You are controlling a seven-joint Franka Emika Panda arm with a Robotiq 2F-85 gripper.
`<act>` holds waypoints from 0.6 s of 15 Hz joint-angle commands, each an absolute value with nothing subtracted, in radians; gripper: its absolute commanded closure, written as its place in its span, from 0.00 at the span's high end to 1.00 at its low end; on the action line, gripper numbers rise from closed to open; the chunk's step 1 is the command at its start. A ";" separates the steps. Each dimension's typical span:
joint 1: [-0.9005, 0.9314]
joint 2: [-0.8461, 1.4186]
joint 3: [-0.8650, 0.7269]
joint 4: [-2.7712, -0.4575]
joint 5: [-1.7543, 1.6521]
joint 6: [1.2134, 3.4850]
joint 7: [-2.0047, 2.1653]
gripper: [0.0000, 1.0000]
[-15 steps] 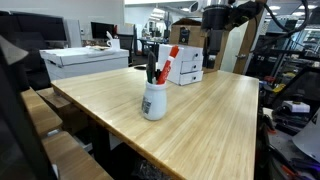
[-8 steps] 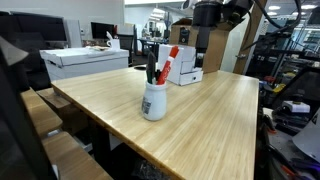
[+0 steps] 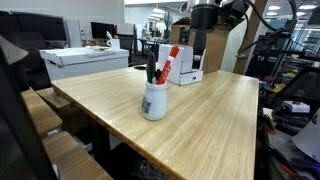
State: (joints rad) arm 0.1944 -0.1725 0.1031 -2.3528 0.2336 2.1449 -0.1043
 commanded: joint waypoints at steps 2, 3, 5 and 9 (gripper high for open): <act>0.191 -0.129 0.105 -2.298 0.312 2.180 -0.143 1.00; 0.195 -0.129 0.111 -2.280 0.329 2.182 -0.146 1.00; 0.198 -0.131 0.120 -2.263 0.328 2.183 -0.135 1.00; 0.195 -0.134 0.131 -2.225 0.309 2.176 -0.122 1.00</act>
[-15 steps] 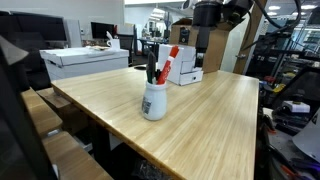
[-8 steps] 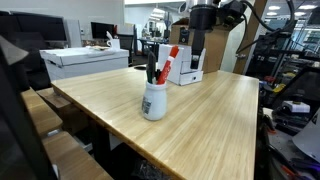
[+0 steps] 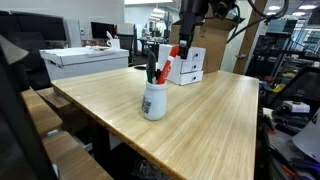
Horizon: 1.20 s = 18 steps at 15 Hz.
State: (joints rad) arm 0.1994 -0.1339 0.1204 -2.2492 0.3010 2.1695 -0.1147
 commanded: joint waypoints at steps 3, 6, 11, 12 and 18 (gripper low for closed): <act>0.198 -0.129 0.140 -2.186 0.302 2.176 -0.117 1.00; 0.215 -0.118 0.174 -2.151 0.315 2.218 -0.098 1.00; 0.253 -0.138 0.214 -2.188 0.345 2.313 -0.100 1.00; 0.246 -0.127 0.207 -2.158 0.321 2.266 -0.106 1.00; 0.249 -0.126 0.207 -2.158 0.321 2.268 -0.106 1.00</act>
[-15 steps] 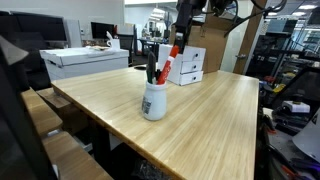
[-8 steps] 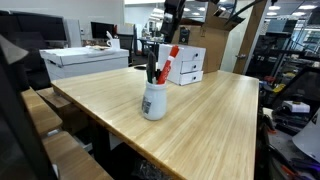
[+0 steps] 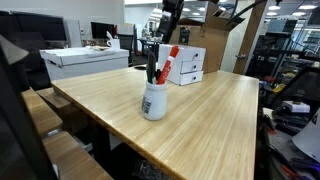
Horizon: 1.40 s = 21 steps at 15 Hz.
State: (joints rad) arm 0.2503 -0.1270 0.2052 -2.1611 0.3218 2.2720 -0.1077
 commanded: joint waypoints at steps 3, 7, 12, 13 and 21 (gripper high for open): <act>0.249 -0.126 0.207 -2.158 0.321 2.268 -0.106 1.00; 0.242 -0.142 0.205 -2.172 0.301 2.290 -0.091 1.00; 0.237 -0.148 0.198 -2.185 0.288 2.320 -0.084 1.00; 0.235 -0.144 0.196 -2.180 0.277 2.301 -0.077 1.00; 0.251 -0.169 0.213 -2.211 0.295 2.277 -0.069 1.00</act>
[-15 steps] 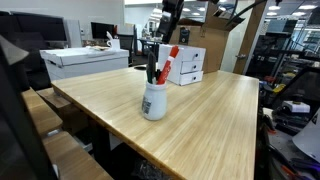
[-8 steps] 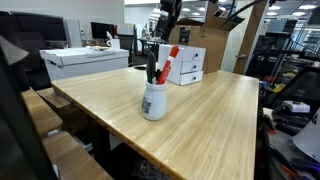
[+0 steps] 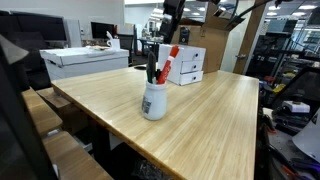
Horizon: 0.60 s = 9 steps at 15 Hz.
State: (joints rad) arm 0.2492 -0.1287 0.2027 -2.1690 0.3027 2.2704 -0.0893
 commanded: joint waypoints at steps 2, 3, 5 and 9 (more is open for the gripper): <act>0.251 -0.177 0.217 -2.220 0.282 2.273 -0.059 1.00; 0.251 -0.180 0.219 -2.223 0.278 2.268 -0.055 1.00; 0.250 -0.191 0.222 -2.239 0.271 2.266 -0.049 1.00; 0.252 -0.191 0.227 -2.258 0.259 2.267 -0.040 1.00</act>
